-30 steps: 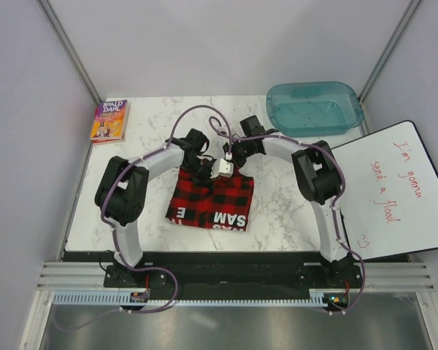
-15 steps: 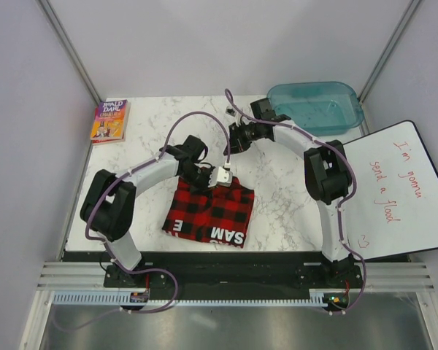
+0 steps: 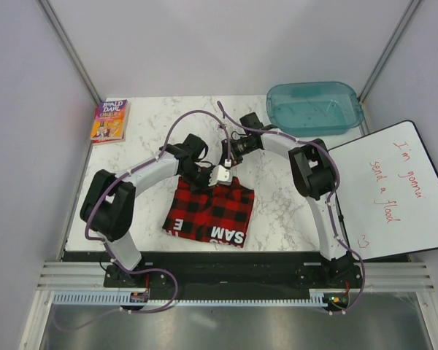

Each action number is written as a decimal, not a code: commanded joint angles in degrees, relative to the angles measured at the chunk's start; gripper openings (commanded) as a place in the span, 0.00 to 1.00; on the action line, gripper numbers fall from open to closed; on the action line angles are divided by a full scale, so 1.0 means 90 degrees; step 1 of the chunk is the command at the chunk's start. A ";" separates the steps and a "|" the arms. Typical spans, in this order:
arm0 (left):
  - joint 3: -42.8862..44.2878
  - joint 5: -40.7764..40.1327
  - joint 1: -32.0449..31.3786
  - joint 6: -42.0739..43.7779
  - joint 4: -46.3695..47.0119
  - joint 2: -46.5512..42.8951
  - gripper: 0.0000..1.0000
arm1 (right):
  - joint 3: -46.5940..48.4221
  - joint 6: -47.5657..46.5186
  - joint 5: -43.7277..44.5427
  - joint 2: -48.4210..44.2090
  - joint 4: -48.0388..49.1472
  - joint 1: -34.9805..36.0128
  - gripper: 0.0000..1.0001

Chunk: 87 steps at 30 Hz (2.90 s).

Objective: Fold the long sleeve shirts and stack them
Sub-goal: Fold the shirt

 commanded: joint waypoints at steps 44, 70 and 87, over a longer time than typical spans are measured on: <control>0.2277 0.0249 0.0257 0.0416 -0.0162 0.1031 0.02 | 0.0691 -0.1793 0.0294 0.0622 -0.1389 -0.0047 0.07; 0.2404 0.0426 0.0355 0.0348 0.0540 0.1441 0.02 | 0.0671 -0.2115 0.0314 0.0574 -0.1565 -0.0038 0.07; 0.2414 -0.0073 0.1076 -0.1759 0.0619 0.1247 0.46 | 0.1999 -0.1579 0.0987 0.0662 -0.1215 -0.0261 0.32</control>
